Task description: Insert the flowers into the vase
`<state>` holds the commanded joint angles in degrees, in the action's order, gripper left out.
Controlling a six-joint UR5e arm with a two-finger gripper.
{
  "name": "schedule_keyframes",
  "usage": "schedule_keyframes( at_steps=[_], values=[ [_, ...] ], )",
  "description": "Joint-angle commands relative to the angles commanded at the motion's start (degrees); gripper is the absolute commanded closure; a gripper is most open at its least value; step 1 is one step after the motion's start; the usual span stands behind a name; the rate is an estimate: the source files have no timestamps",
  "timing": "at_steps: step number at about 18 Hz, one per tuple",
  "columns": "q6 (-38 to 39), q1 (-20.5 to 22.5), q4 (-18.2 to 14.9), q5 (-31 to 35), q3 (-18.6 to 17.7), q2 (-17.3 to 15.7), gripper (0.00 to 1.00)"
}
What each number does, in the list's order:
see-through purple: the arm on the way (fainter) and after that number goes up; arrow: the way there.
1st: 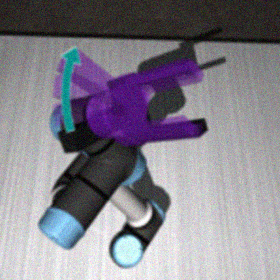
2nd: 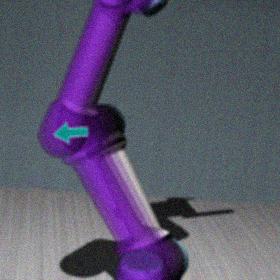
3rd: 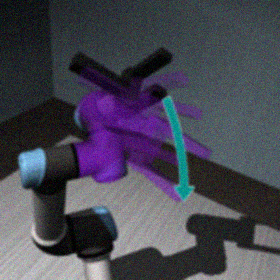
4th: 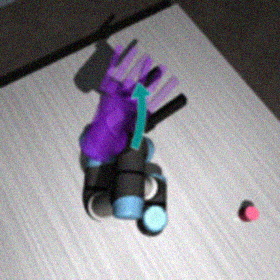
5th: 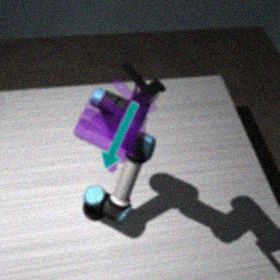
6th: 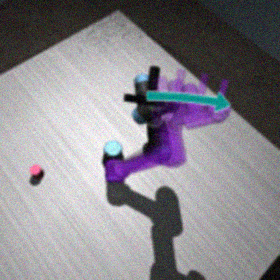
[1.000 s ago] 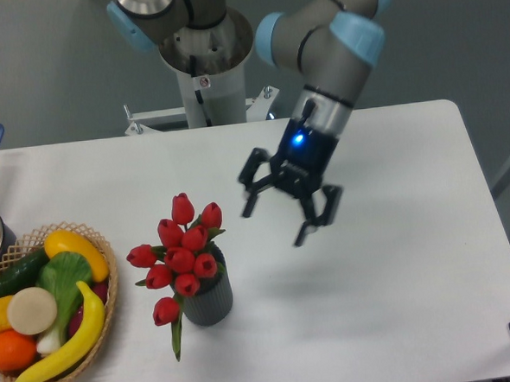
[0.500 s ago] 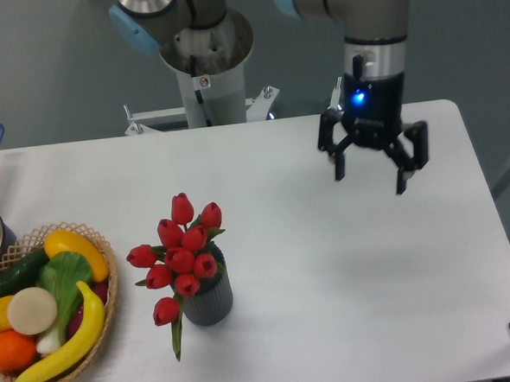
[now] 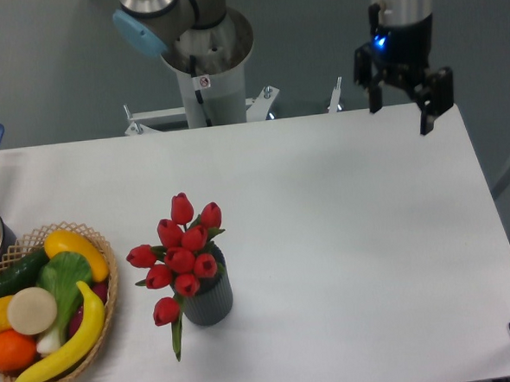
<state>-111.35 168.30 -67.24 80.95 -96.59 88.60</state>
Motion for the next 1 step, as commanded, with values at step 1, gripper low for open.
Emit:
schedule_keyframes(
  at_steps=[1],
  values=[
    [-0.18, 0.44, 0.0, -0.18, -0.26, -0.26, 0.0]
  ],
)
